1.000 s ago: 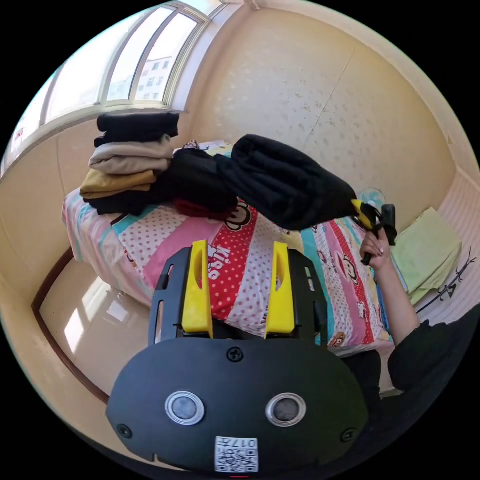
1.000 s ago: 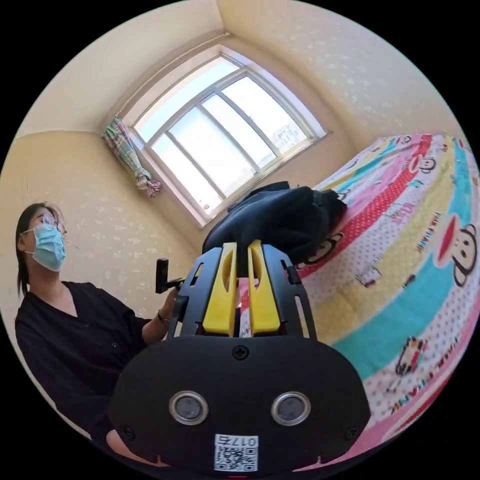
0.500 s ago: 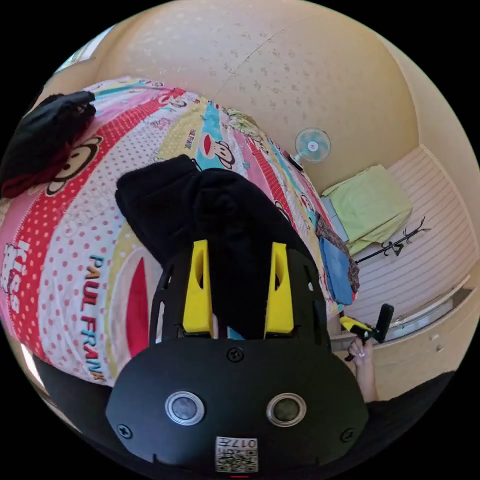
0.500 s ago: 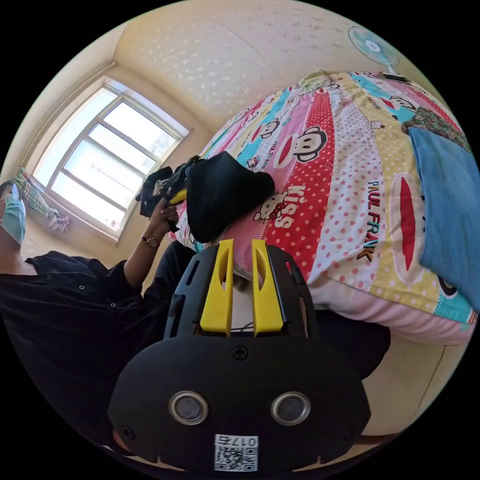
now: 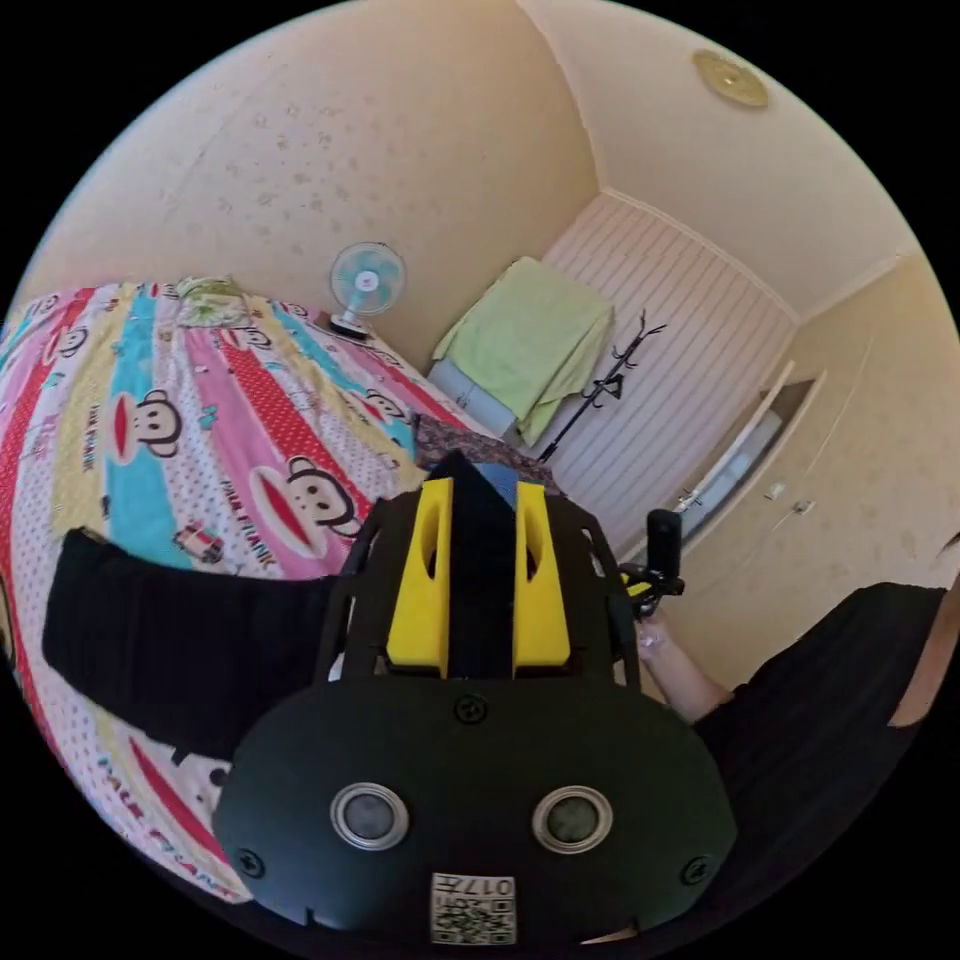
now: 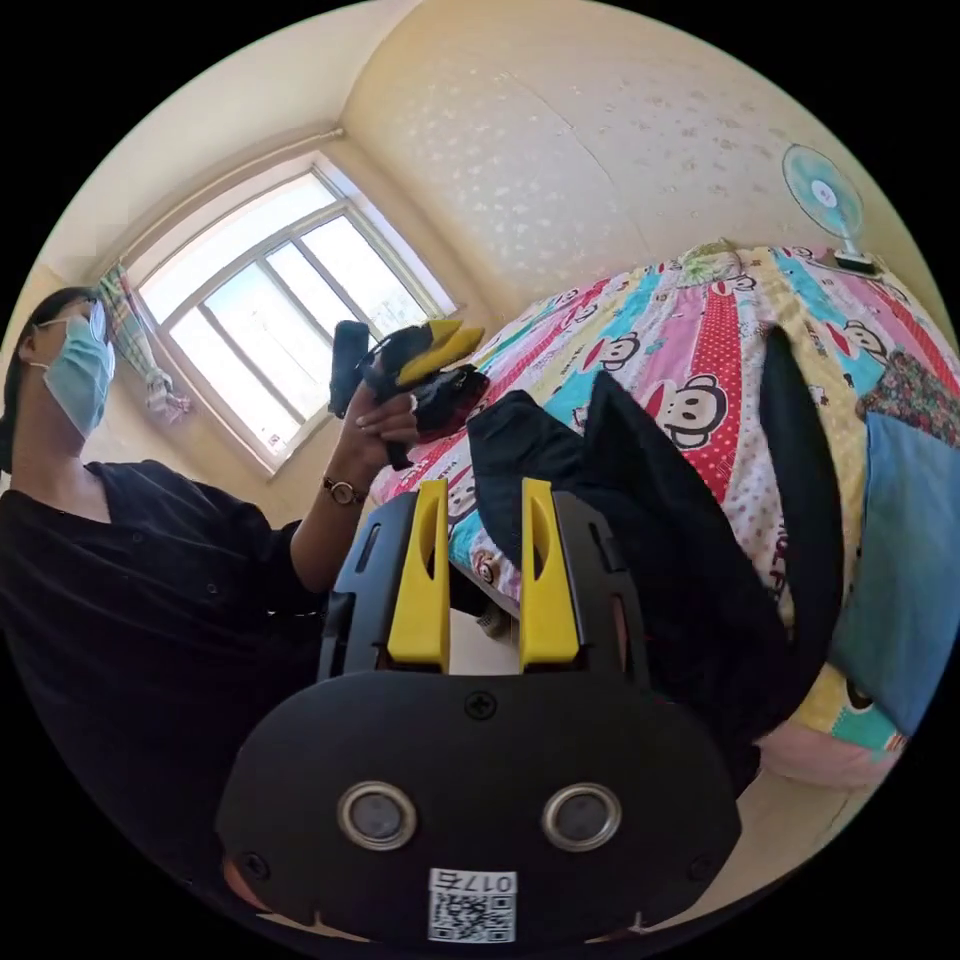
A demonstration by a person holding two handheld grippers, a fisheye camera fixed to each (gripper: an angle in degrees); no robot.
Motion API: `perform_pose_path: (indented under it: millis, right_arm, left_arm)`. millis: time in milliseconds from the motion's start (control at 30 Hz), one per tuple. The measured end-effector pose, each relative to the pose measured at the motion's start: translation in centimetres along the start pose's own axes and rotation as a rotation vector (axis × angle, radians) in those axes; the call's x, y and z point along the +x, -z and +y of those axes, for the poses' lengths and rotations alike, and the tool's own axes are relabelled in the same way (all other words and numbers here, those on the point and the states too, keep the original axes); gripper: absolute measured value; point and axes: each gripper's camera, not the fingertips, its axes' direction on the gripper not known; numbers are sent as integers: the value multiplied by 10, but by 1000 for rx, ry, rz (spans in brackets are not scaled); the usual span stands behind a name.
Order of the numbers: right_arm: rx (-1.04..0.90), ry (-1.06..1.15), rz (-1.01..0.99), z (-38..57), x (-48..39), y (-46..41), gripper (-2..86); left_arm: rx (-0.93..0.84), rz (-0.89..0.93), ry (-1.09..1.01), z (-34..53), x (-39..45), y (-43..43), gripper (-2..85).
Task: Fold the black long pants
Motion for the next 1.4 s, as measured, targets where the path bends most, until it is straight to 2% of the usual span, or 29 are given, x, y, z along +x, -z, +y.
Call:
perform_pose_path:
  millis: [67, 167, 300, 367, 467, 500, 600, 733, 800, 967, 1267, 1400]
  right_arm:
    - [-86, 88, 12, -29, -32, -43, 125]
    - [-309, 170, 80, -71, -64, -134, 155]
    - [-475, 272, 164, -105, -96, -252, 177]
    - [-593, 289, 304, -115, -103, -325, 173]
    - [-682, 367, 540, -115, -106, -384, 153]
    - [-707, 388, 554, -114, -107, -389, 144]
    - [-640, 390, 518, -123, -117, -360, 75]
    - [-419, 340, 662, -134, -106, -282, 57]
    - [-383, 320, 639, -135, -97, -256, 53]
    - [-326, 98, 358, -118, -40, -200, 49]
    - [-190, -308, -190, -47, 88, -155, 40]
    - [-115, -342, -187, -20, 104, -132, 32]
  left_arm:
    - [42, -261, 117, 53, -34, 58, 99]
    - [0, -430, 278, 106, -74, 108, 107]
    - [-52, -403, 440, 145, -110, 136, 125]
    - [-32, -380, 488, 157, -120, 142, 129]
    - [-32, -381, 497, 157, -124, 138, 134]
    - [-35, -385, 493, 156, -125, 137, 135]
    - [-54, -375, 480, 147, -133, 126, 137]
    - [-8, -345, 513, 131, -165, 96, 146]
    - [-11, -278, 531, 118, -184, 75, 161]
    - [119, 49, 580, 84, -216, 27, 182]
    - [169, -12, 572, 84, -208, 1, 211]
    - [144, -26, 604, 87, -210, -14, 227]
